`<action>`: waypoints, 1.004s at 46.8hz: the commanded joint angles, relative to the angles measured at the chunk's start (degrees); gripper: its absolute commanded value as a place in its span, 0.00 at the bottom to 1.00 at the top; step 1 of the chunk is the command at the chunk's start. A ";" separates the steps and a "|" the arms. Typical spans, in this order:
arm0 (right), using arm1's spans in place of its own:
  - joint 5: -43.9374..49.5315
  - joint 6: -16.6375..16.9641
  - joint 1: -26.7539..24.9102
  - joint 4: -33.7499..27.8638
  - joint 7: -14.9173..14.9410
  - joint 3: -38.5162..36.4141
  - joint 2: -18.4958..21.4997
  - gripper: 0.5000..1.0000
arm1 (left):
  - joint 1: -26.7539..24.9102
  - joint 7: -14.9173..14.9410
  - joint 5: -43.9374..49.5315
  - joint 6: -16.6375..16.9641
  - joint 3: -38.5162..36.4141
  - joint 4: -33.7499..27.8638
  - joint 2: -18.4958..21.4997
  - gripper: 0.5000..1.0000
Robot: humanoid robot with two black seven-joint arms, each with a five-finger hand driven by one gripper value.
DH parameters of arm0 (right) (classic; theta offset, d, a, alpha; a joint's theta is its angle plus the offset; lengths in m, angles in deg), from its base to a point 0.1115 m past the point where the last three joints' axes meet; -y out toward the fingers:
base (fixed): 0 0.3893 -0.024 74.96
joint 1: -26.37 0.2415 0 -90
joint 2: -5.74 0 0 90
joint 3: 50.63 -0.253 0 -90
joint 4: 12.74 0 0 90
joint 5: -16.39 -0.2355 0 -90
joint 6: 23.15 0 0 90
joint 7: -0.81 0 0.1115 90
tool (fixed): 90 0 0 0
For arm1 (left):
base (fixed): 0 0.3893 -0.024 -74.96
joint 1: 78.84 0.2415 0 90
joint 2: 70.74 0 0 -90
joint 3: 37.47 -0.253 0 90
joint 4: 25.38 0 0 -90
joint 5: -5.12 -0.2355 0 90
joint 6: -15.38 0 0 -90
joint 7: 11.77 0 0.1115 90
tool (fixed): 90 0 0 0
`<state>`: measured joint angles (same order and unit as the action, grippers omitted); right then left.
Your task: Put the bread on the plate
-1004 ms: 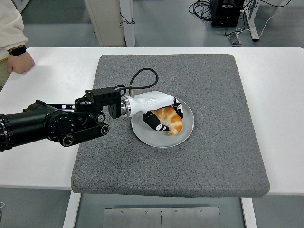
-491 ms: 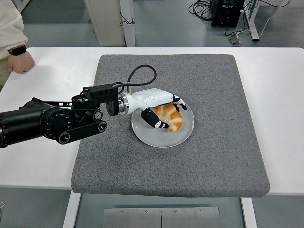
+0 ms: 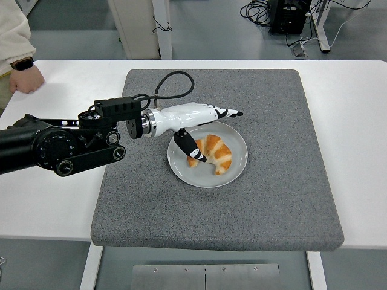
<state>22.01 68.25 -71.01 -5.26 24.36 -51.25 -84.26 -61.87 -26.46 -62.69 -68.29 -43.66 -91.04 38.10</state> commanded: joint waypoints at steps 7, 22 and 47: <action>0.00 0.01 0.00 0.00 0.00 0.00 0.00 1.00 | -0.27 -0.79 1.00 0.00 5.75 0.00 0.93 0.94; 0.00 0.01 0.00 0.00 0.00 0.00 0.00 1.00 | -2.12 -0.26 8.90 -2.72 9.71 0.09 1.55 0.94; 0.00 0.01 0.00 0.00 0.00 -0.27 0.00 1.00 | -4.14 -0.17 30.88 -5.88 17.53 12.04 -4.25 0.94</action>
<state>22.01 68.25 -70.98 -5.28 24.36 -51.41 -84.26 -65.97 -26.70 -34.14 -72.96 -27.87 -80.49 34.68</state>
